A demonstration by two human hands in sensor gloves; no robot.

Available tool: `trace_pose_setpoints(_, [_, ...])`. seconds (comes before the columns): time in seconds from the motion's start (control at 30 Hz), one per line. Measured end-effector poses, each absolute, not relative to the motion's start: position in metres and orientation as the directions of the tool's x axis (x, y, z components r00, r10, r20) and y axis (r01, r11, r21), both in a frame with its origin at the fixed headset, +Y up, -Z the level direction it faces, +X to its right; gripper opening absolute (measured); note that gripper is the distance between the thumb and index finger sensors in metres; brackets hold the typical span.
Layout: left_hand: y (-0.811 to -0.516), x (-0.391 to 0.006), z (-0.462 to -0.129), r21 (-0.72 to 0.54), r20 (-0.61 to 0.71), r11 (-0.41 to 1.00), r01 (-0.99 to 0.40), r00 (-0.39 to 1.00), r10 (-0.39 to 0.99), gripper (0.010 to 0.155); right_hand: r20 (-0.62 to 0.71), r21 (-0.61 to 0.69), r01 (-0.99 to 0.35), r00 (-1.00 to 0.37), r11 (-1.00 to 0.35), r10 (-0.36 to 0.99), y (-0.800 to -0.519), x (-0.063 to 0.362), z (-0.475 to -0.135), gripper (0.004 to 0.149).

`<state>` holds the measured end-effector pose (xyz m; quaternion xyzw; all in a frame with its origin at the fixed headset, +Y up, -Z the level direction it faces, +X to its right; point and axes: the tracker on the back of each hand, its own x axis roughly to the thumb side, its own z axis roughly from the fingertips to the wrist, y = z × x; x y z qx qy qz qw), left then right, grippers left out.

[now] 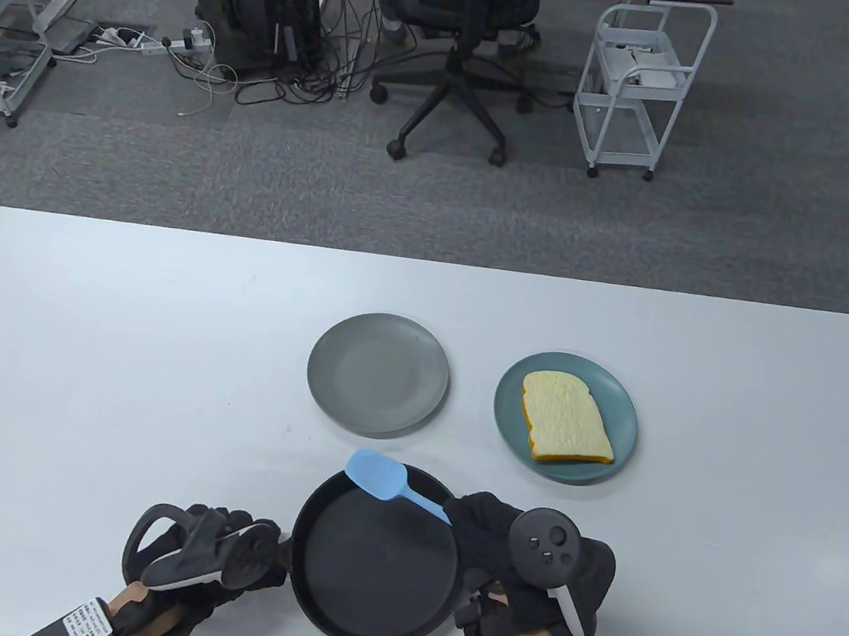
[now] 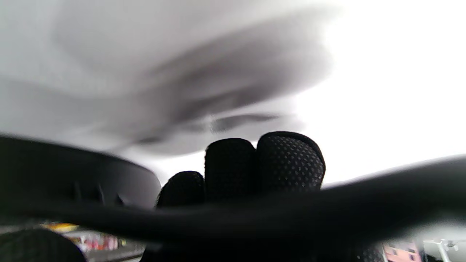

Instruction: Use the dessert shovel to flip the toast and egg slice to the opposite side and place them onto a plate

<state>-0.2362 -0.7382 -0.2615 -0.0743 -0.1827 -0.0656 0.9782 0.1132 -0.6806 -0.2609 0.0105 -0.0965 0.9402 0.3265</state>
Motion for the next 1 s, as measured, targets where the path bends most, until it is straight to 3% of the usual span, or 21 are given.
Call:
trace_pose_setpoints(0.33, [-0.713, -0.274, -0.272, -0.001, 0.229, 1.0, 0.021, 0.973, -0.021, 0.078, 0.088, -0.17, -0.595, -0.803, -0.785, 0.589, -0.681, 0.111, -0.261, 0.048])
trace_pose_setpoints(0.53, [-0.717, -0.289, -0.281, -0.108, 0.207, 0.994, 0.02, 0.978, 0.003, 0.09, 0.09, -0.167, -0.566, -0.824, -0.808, 0.559, -0.683, 0.107, -0.261, 0.048])
trace_pose_setpoints(0.6, [-0.718, -0.292, -0.282, -0.092, 0.197, 0.996, 0.015, 0.98, 0.004, 0.091, 0.089, -0.164, -0.553, -0.833, -0.817, 0.547, -0.685, 0.105, -0.261, 0.048])
trace_pose_setpoints(1.0, [-0.719, -0.288, -0.282, -0.094, 0.207, 0.995, 0.035, 0.978, -0.015, 0.091, 0.028, -0.133, -0.285, -0.958, -0.949, 0.284, -0.712, 0.088, -0.267, 0.048])
